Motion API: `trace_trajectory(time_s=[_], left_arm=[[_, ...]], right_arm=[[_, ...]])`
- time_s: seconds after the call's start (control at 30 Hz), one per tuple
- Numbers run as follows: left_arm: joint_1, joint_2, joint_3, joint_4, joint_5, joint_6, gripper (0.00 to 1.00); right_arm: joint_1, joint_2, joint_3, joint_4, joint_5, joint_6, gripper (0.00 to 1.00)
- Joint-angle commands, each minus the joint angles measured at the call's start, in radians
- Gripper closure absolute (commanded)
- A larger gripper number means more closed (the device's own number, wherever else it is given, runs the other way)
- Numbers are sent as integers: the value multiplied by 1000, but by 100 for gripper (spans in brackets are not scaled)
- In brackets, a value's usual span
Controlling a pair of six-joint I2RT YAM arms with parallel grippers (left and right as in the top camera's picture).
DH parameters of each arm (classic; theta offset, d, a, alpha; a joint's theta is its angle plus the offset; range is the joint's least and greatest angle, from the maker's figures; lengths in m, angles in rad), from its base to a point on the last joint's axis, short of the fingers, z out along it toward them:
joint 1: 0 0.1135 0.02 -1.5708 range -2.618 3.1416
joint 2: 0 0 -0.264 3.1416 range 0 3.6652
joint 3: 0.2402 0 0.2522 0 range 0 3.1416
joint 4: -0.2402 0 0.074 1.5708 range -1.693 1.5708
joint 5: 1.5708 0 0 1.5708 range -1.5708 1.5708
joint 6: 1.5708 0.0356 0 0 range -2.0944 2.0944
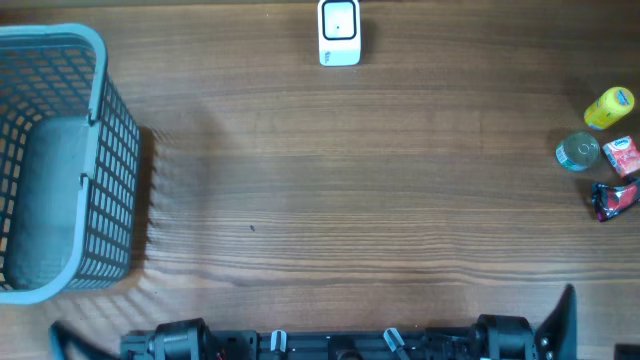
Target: Scan the item barcode
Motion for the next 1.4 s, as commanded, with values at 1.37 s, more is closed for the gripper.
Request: trace_trajectory(time_s=[1.37], left_arm=[[-5, 11, -892, 375, 513, 156, 0]], right_arm=[[-5, 10, -979, 423, -199, 167, 0]])
